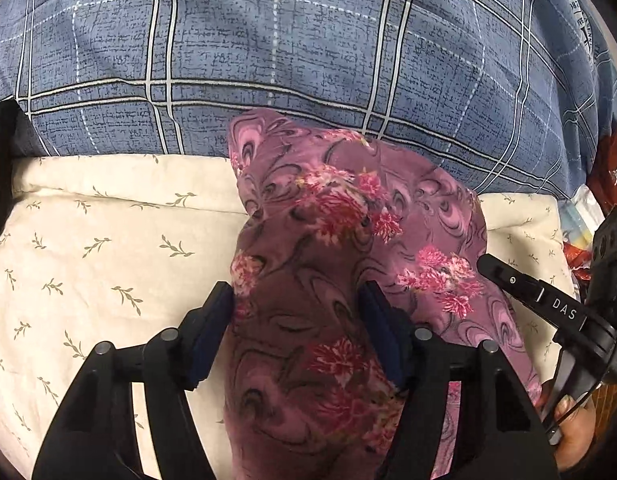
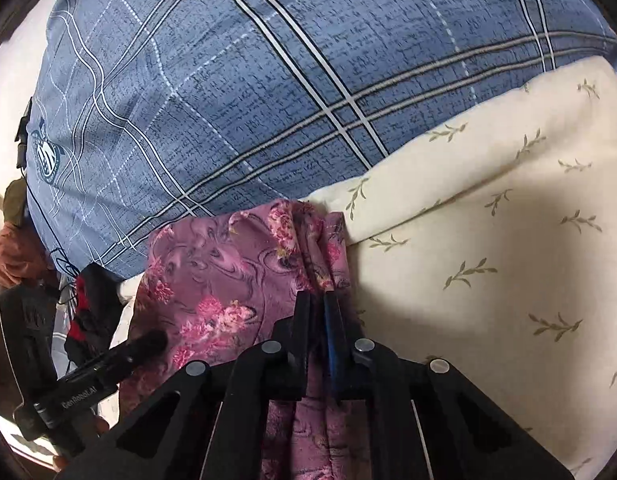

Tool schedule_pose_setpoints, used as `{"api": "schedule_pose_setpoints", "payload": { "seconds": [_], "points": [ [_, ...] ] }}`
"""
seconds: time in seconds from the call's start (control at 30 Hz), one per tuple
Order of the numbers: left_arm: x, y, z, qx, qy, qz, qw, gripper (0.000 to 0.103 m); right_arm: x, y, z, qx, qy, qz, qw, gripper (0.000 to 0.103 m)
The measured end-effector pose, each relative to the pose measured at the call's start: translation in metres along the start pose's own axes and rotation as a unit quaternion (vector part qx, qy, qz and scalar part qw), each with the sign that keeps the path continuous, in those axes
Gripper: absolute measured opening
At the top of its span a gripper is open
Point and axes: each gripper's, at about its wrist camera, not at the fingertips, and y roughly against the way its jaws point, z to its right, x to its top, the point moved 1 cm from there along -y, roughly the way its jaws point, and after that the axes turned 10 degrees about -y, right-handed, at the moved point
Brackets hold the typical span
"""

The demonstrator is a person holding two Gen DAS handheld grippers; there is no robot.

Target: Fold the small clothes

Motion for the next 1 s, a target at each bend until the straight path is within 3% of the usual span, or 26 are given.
{"api": "schedule_pose_setpoints", "payload": {
  "seconds": [0.13,0.27,0.37,0.47,0.53,0.6,0.63,0.67,0.73,0.8,0.83,0.93,0.97,1.0],
  "points": [
    [-0.004,0.007,0.004,0.000,0.005,-0.005,1.0000,0.065,0.000,0.003,-0.012,-0.009,0.010,0.001,1.000,0.012],
    [-0.003,0.019,0.001,0.001,0.004,-0.011,0.9999,0.065,-0.005,0.023,-0.011,0.020,-0.007,-0.003,1.000,0.016],
    [-0.015,0.040,-0.005,-0.004,0.002,-0.006,1.0000,0.065,-0.015,0.043,0.001,0.040,-0.016,-0.014,0.999,0.027],
    [-0.045,0.056,-0.020,-0.039,0.029,-0.008,0.9988,0.068,-0.032,0.065,0.010,0.089,-0.026,-0.027,0.995,0.040],
    [-0.063,0.057,-0.027,-0.065,0.057,-0.021,0.9960,0.070,-0.041,0.068,0.009,0.106,-0.023,-0.035,0.993,0.044],
    [-0.077,0.051,-0.029,-0.091,0.081,-0.043,0.9917,0.070,-0.051,0.059,0.000,0.090,0.000,-0.055,0.994,0.044],
    [-0.083,0.053,-0.029,-0.105,0.093,-0.050,0.9888,0.070,-0.057,0.056,-0.009,0.072,0.025,-0.057,0.995,0.033],
    [-0.085,0.059,-0.029,-0.113,0.097,-0.049,0.9876,0.070,-0.061,0.057,-0.021,0.067,0.050,-0.048,0.995,0.006],
    [-0.088,0.071,-0.030,-0.117,0.093,-0.034,0.9881,0.070,-0.067,0.082,-0.041,0.080,0.090,-0.005,0.993,0.007],
    [-0.093,0.076,-0.026,-0.094,0.077,-0.029,0.9921,0.070,-0.070,0.109,-0.041,0.101,0.089,0.042,0.990,0.006],
    [-0.093,0.073,-0.023,-0.080,0.063,-0.036,0.9942,0.070,-0.072,0.109,-0.035,0.088,0.084,0.046,0.991,0.006],
    [-0.096,0.062,-0.021,-0.054,0.043,-0.070,0.9952,0.072,-0.076,0.074,0.001,0.005,0.050,-0.008,0.999,0.009],
    [-0.099,0.065,-0.023,-0.059,0.049,-0.072,0.9945,0.072,-0.079,0.073,0.007,0.005,0.045,-0.013,0.999,0.010],
    [-0.100,0.072,-0.024,-0.064,0.053,-0.066,0.9944,0.072,-0.080,0.080,0.007,0.009,0.041,0.002,0.999,0.020]
  ]
}}
